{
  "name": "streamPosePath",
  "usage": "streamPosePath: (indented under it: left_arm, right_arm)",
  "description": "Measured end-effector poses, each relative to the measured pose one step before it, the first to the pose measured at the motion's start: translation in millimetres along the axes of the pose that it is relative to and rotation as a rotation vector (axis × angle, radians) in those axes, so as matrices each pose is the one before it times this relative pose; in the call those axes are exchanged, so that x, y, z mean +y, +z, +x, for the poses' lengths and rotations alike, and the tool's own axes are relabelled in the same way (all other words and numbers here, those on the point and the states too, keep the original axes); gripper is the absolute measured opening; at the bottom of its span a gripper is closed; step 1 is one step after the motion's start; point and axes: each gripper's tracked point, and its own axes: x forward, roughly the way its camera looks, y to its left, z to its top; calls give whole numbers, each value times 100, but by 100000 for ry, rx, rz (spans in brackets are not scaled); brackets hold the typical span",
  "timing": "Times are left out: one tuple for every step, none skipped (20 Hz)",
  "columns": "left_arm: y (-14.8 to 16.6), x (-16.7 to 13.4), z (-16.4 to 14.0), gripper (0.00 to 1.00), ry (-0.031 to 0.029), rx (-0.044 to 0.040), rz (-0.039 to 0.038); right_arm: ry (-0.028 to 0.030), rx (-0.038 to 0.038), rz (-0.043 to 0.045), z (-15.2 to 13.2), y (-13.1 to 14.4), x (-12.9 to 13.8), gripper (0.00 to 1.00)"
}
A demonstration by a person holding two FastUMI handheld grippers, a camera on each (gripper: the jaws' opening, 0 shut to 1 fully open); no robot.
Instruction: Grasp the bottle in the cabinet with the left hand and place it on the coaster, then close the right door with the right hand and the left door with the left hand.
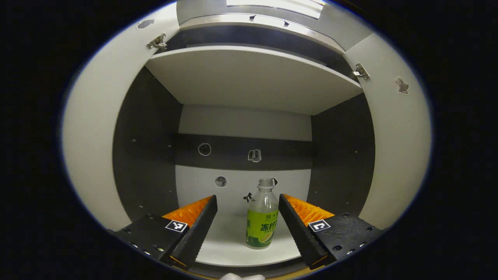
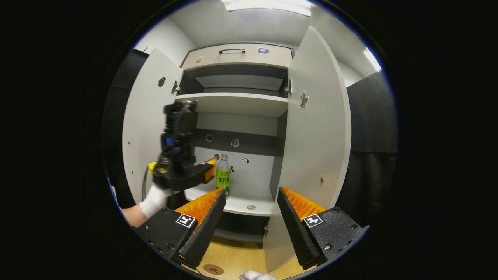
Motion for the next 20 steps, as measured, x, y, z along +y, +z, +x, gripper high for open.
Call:
streamPosePath:
  left_arm:
    - [-990, -385, 1296, 96, 469, 1130, -119]
    - [-1128, -331, 1104, 96, 898, 1651, 443]
    - [-732, -178, 1049, 96, 577, 701, -53]
    - [-672, -337, 1158, 96, 251, 1045, -1031]
    - [-550, -82, 888, 97, -262, 721, -888]
    - [-443, 350, 340, 96, 968, -423, -122]
    - [-292, 270, 591, 97, 1686, 396, 930]
    - [-389, -175, 424, 96, 875, 1410, 756]
    - [-114, -139, 357, 96, 33, 211, 693]
    - [-16, -177, 545, 96, -198, -782, 332]
    - [30, -170, 273, 95, -760, 304, 1342]
    - [-42, 264, 176, 86, 1024, 551, 1876]
    - [57, 68, -567, 75, -229, 1017, 710]
    - [343, -173, -1035, 74, -787, -297, -831]
    - [608, -219, -1196, 74, -1724, -588, -1803]
    - [637, -318, -1612, 73, -2023, -1172, -1495]
    - [482, -314, -1656, 73, -2293, -1043, -182]
    - [507, -90, -1663, 77, -1452, -1215, 342]
    - [198, -144, -1811, 73, -1791, -596, 1164]
    - [103, -272, -1957, 73, -1664, -442, 930]
  right_arm:
    - [-750, 1047, -414, 69, -267, -112, 83]
    - [-613, 1263, -522, 12, -225, -154, 83]
    - [-511, 1359, -494, 20, -324, 24, 83]
    - [-361, 1223, -243, 28, -221, -98, 83]
    - [-4, 831, 83, -46, -259, 18, 83]
    - [-199, 322, 162, -75, -205, -100, 83]
    - [-358, 174, 119, -202, -436, -293, 83]
    - [-295, 220, 341, -194, -259, -210, 83]
    - [260, 456, 519, 2, -167, 131, 83]
    - [840, 543, 297, -184, -214, 23, 83]
    - [266, 402, -285, -309, -247, -137, 83]
    - [188, -253, -522, -335, -46, -252, 83]
    - [-256, -524, -150, -258, 100, -265, 83]
    - [401, -478, 239, -345, 38, -233, 83]
    - [275, -305, 301, -442, -25, -129, 83]
    - [182, -478, 233, -384, 46, -267, 83]
    - [76, -591, 208, -407, -23, -256, 83]
    - [348, -874, 296, -343, -13, -191, 83]
    - [33, -699, 186, -302, -65, -134, 83]
    - [10, 52, 425, -208, -203, -155, 83]
